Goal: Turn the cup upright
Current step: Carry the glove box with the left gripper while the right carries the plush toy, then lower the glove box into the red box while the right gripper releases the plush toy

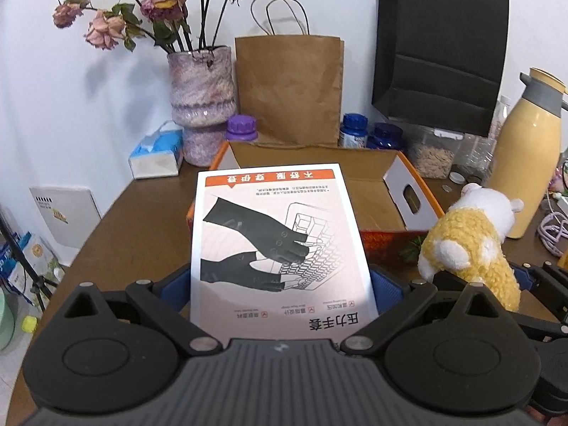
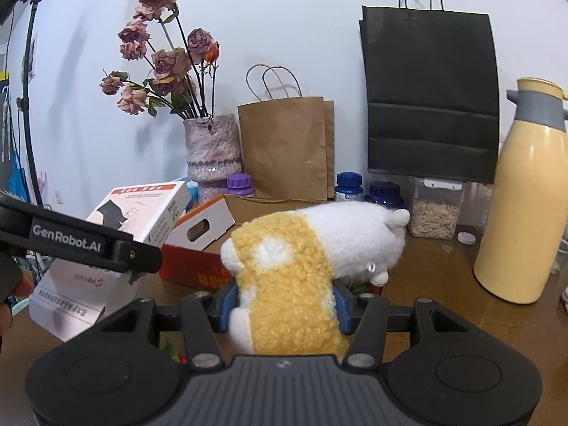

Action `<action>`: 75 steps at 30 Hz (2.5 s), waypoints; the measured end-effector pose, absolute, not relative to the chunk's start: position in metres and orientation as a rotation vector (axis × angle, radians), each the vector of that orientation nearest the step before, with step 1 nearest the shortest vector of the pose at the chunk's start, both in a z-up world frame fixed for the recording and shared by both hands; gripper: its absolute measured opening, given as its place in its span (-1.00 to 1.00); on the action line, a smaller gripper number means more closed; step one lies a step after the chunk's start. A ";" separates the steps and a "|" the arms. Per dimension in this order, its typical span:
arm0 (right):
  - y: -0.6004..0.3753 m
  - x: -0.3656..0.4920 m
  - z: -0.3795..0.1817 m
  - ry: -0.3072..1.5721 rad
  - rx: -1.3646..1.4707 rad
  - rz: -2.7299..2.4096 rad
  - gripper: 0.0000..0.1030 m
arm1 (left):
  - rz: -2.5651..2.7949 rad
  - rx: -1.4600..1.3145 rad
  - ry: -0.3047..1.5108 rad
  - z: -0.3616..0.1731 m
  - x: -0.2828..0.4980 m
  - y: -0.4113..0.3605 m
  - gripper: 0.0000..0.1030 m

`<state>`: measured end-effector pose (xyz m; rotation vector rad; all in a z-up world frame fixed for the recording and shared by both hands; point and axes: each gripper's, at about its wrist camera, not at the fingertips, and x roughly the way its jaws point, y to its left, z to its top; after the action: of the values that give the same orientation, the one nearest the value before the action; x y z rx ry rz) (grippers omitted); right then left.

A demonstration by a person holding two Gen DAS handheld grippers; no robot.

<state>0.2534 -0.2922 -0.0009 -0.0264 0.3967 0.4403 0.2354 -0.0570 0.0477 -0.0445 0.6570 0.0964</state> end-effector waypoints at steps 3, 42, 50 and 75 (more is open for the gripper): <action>-0.285 0.264 0.001 0.403 -0.030 0.437 0.01 | 0.112 -0.040 0.651 0.049 0.246 -0.052 0.95; -0.189 0.446 0.004 0.614 -0.153 0.386 0.01 | 0.237 0.042 0.681 0.030 0.430 -0.028 0.95; -0.183 0.469 -0.021 0.664 -0.137 0.364 0.07 | 0.219 0.025 0.714 0.014 0.446 -0.027 0.97; -0.200 0.423 0.000 0.586 -0.105 0.398 1.00 | 0.167 -0.072 0.691 0.030 0.403 -0.007 1.00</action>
<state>0.4228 -0.2002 0.0000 -0.1049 0.5856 0.3984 0.4035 -0.0068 0.0302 -0.0720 0.6906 0.1668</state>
